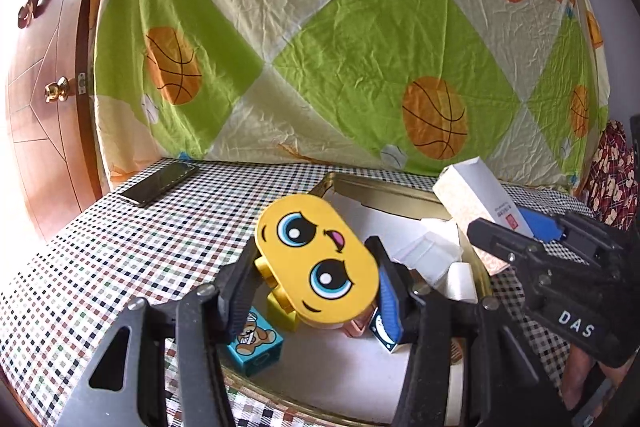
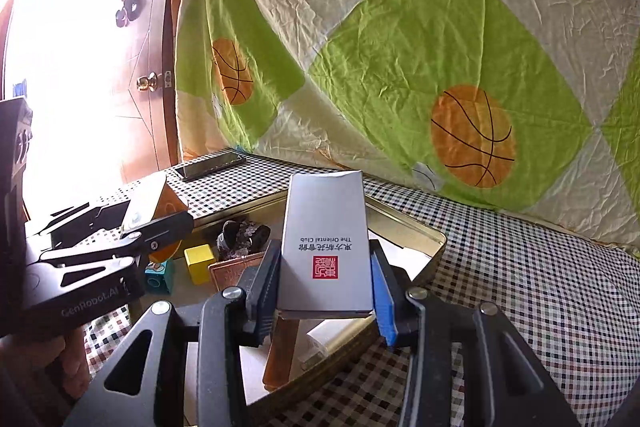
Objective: Organize rigid objects
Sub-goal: 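Lower the yellow block with the left gripper while the right lowers the box into the tin, then open both grippers, releasing the yellow block and white box into the tin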
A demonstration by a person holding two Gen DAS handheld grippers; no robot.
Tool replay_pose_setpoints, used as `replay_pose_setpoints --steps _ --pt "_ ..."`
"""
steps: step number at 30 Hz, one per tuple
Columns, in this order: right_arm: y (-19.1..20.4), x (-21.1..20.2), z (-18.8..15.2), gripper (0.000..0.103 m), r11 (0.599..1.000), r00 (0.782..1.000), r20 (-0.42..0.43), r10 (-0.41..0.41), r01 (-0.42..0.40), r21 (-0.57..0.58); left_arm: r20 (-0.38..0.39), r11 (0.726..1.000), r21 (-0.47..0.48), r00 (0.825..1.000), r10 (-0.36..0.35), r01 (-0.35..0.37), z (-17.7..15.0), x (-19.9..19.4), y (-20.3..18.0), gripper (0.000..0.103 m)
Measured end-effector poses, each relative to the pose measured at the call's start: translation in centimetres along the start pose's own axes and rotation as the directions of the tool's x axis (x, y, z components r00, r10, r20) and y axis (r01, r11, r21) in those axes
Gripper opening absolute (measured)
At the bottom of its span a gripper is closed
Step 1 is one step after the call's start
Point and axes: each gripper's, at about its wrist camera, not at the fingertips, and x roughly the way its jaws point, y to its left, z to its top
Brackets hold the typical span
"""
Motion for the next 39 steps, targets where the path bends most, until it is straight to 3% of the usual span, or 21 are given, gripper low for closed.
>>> replay_pose_setpoints --steps 11,13,16,19,21,22,31,39 --pt "-0.4 5.0 0.0 0.044 1.000 0.992 -0.126 0.001 0.001 0.019 -0.088 0.999 0.052 0.996 0.012 -0.007 0.2 2.6 -0.5 0.052" --pt "-0.2 5.4 -0.2 0.054 1.000 0.989 -0.146 0.000 0.002 0.010 -0.083 0.999 0.048 0.996 0.020 -0.016 0.1 2.5 -0.5 0.053" --pt "0.0 4.8 -0.4 0.074 0.999 0.993 -0.114 -0.041 0.040 -0.009 -0.074 0.998 0.049 0.997 0.030 -0.026 0.0 2.2 -0.5 0.064" --pt "-0.2 3.9 -0.3 0.074 0.999 0.995 -0.092 -0.045 0.045 0.005 -0.059 0.999 0.043 0.998 0.033 -0.030 0.1 1.7 -0.5 0.079" --pt "-0.5 3.2 -0.4 0.074 0.998 0.996 -0.076 -0.054 0.056 0.015 -0.041 0.998 0.039 0.998 0.045 -0.044 0.2 1.3 -0.5 0.098" --pt "-0.6 2.8 -0.4 0.074 0.998 0.996 -0.068 -0.062 0.063 0.019 -0.031 0.998 0.039 0.998 0.050 -0.048 0.3 1.0 -0.5 0.100" --pt "-0.4 -1.1 -0.3 0.078 0.994 0.994 0.009 -0.109 0.109 0.007 -0.010 0.995 0.047 0.996 0.087 -0.086 0.8 -0.9 -0.7 0.102" --pt "0.5 -4.2 0.9 0.082 0.996 0.993 0.068 -0.092 0.092 0.005 0.002 0.996 0.016 0.996 0.090 -0.090 1.7 -3.2 0.4 0.103"
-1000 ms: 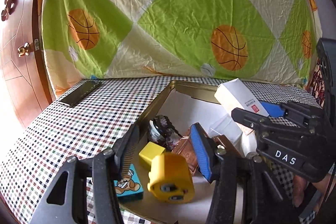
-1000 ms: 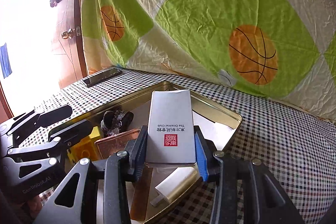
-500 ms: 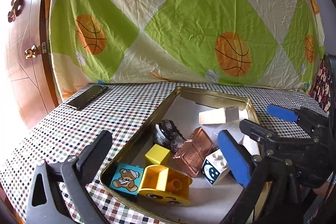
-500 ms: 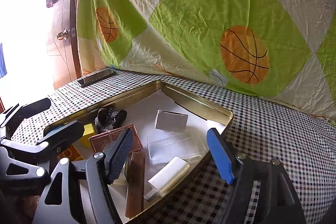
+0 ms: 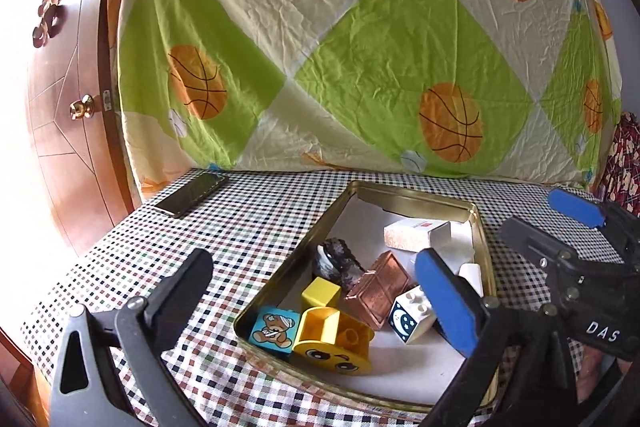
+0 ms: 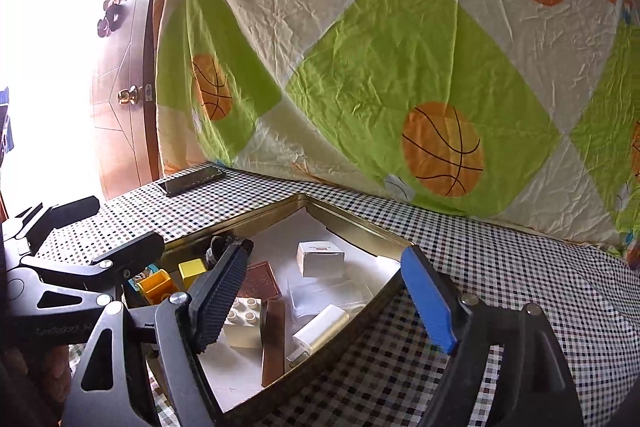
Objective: Organize rigid objects
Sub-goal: 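Open both grippers, releasing the yellow block and white box into the tin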
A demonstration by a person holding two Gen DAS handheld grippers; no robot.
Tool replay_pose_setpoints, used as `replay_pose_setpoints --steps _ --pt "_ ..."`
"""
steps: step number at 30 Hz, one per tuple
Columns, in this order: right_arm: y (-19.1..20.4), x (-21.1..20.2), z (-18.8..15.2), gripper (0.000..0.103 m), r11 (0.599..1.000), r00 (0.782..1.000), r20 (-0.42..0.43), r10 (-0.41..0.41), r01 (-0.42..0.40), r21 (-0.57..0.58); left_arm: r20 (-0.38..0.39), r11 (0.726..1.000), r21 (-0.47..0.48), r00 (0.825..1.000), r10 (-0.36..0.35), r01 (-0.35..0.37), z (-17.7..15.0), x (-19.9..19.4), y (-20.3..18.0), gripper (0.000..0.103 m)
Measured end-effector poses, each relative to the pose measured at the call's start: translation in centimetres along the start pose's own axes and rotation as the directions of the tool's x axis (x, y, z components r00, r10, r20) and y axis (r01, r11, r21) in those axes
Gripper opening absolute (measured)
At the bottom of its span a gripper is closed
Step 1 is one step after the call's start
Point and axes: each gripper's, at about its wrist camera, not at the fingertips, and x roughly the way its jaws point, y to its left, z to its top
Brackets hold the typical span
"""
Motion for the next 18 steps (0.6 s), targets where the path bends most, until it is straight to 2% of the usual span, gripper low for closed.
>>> replay_pose_setpoints --steps 8,18 --pt "1.4 -1.4 0.7 0.082 1.000 0.999 0.029 0.014 -0.013 -0.028 -0.028 0.999 -0.052 1.000 -0.004 0.002 0.1 -0.2 1.7 0.103" --pt "2.2 -2.2 0.6 0.082 0.998 0.999 0.041 0.018 -0.016 -0.055 -0.018 0.999 -0.042 1.000 0.007 -0.008 0.0 -0.6 1.8 0.103"
